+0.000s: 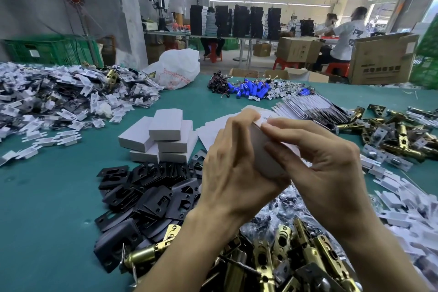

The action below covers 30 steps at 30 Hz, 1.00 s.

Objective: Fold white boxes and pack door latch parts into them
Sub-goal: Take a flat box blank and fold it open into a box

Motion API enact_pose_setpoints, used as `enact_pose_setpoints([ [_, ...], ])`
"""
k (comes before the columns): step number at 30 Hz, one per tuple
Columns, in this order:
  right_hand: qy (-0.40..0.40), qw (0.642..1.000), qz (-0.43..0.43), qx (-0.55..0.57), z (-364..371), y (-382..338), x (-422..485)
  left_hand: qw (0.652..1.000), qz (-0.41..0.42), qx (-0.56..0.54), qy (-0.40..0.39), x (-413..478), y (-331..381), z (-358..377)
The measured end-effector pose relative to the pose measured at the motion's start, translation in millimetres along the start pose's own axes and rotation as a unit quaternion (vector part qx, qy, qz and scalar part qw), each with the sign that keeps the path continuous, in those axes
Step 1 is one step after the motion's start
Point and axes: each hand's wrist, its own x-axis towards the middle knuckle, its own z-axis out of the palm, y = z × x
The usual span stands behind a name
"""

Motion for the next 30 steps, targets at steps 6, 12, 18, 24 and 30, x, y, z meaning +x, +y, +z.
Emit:
enact_pose_setpoints([
  [6,-0.099,0.983,0.098,0.121,-2.7,3.4,-0.2,1.0,-0.001,-0.001,0.003,2.1,-0.1,-8.8],
  [12,-0.014,0.991,0.115,0.066,-3.9,-1.1,-1.8,0.999,-0.02,0.025,0.001,2.1,-2.5,-11.0],
  [18,-0.075,0.984,0.14,0.083,-8.5,1.1,-2.2,0.999,-0.011,-0.024,-0.042,3.8,-10.1,-11.8],
  [24,0.084,0.991,0.08,0.062,-18.8,6.7,4.1,0.996,-0.056,-0.057,0.032,9.4,-10.0,-13.5],
  [30,0.136,0.99,0.002,0.021,-11.8,12.7,2.4,0.782,-0.466,-0.364,-0.197,22.1,-14.7,-18.9],
])
